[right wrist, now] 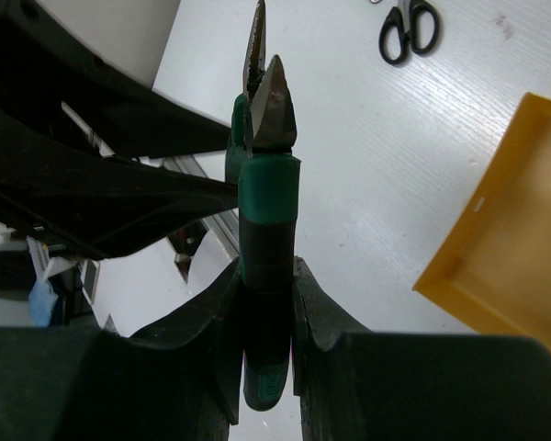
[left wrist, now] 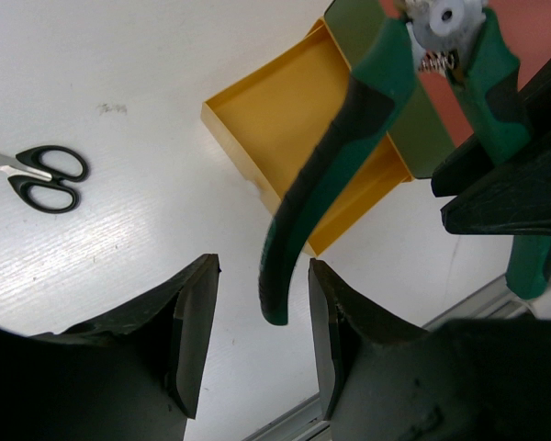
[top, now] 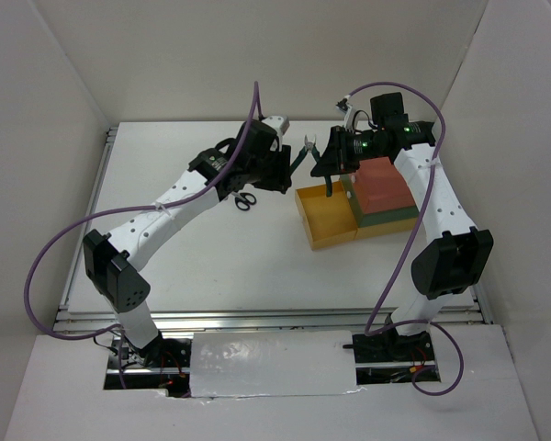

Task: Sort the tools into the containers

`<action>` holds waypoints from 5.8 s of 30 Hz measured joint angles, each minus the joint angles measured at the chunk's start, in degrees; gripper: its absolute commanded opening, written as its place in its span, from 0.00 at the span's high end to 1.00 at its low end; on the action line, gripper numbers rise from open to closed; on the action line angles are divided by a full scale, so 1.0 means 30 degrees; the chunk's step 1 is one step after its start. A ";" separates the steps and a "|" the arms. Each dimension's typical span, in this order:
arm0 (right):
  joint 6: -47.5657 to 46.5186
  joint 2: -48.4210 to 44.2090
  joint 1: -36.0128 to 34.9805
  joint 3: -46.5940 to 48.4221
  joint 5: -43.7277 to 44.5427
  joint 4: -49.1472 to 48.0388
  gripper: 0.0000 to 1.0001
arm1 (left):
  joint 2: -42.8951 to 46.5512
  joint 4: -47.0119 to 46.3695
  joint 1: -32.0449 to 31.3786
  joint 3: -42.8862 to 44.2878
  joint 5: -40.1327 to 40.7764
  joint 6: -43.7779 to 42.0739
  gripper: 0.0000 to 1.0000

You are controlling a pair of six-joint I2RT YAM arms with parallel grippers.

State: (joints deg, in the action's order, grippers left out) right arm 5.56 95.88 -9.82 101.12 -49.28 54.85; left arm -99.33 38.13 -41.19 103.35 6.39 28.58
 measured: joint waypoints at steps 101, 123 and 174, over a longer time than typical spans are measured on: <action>0.0051 -0.1311 0.4998 0.2390 0.3774 -0.0117 0.26 | -0.2608 -0.5034 0.2397 -0.3300 -0.9333 0.2506 1.00; -0.0729 -0.1027 0.4918 0.2011 0.4546 0.0219 0.30 | -0.5938 -0.5464 0.2514 -0.0860 -0.9464 0.3111 1.00; -0.1268 -0.0197 0.4481 0.1756 0.5370 0.0911 0.38 | -0.9632 -0.6703 0.1982 0.1836 -1.0244 0.3519 0.49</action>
State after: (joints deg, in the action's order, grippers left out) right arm 1.76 95.29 3.62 106.39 -33.17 57.58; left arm -128.22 18.02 -35.24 108.86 -24.34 39.13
